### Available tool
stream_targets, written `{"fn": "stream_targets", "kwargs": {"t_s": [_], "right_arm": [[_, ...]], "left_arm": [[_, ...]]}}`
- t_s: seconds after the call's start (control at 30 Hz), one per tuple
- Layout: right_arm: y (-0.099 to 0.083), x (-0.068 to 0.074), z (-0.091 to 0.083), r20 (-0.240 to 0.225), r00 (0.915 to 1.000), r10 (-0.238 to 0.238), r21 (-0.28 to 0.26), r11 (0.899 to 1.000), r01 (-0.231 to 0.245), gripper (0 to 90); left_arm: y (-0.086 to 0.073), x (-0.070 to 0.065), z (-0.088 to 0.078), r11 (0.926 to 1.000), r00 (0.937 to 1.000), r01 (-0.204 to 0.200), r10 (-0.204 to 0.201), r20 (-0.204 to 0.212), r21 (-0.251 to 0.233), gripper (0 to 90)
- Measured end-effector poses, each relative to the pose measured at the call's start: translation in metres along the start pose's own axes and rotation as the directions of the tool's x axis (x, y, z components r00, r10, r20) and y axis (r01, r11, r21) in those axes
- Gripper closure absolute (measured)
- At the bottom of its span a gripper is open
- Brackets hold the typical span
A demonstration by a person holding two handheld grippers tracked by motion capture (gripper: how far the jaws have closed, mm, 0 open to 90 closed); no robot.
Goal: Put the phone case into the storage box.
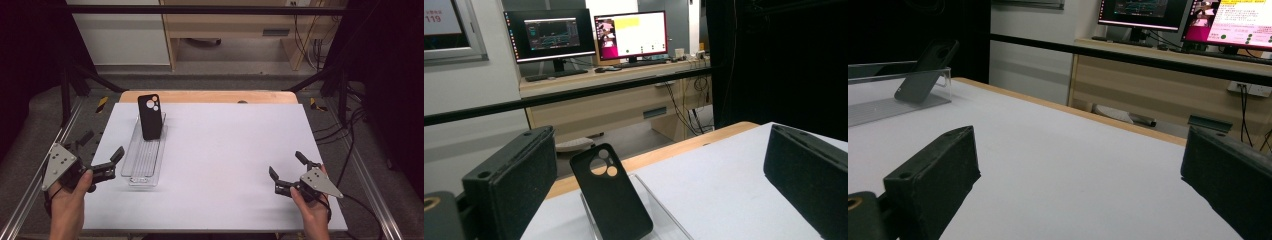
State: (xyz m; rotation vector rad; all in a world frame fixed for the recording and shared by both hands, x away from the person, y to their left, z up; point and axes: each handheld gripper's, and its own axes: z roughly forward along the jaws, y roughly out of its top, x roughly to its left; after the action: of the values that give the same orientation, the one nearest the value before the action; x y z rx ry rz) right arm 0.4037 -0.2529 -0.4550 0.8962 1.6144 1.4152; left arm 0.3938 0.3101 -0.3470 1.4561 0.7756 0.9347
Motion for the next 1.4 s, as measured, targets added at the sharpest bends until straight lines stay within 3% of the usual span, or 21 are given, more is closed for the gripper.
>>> {"fn": "stream_targets", "kwargs": {"t_s": [0.53,0.8,1.1,1.23,1.4], "right_arm": [[0.0,0.0,-0.001,0.001,1.0,-0.001,0.0,1.0,0.001,2.5],[0.001,-0.001,-0.002,0.004,1.0,0.0,-0.002,1.0,0.0,2.5],[0.001,-0.001,-0.002,0.005,1.0,0.002,-0.002,1.0,-0.002,2.5],[0.001,-0.002,-0.003,0.005,1.0,0.001,-0.002,1.0,-0.001,2.5],[0.0,-0.003,-0.003,0.007,1.0,-0.003,0.0,1.0,0.003,2.5]], "left_arm": [[-0.022,0.006,-0.015,0.9998,0.9996,0.014,-0.015,-0.025,-0.012,0.5],[-0.045,0.004,-0.017,0.9992,0.999,0.04,-0.04,-0.018,0.002,0.5],[-0.072,0.001,-0.014,0.9983,0.9991,0.04,-0.041,0.008,0.042,0.6],[-0.078,-0.001,-0.011,0.999,0.9985,0.03,-0.031,0.045,0.033,0.5],[-0.087,-0.003,-0.009,0.9978,0.9974,0.052,-0.054,0.049,0.042,0.5]]}}
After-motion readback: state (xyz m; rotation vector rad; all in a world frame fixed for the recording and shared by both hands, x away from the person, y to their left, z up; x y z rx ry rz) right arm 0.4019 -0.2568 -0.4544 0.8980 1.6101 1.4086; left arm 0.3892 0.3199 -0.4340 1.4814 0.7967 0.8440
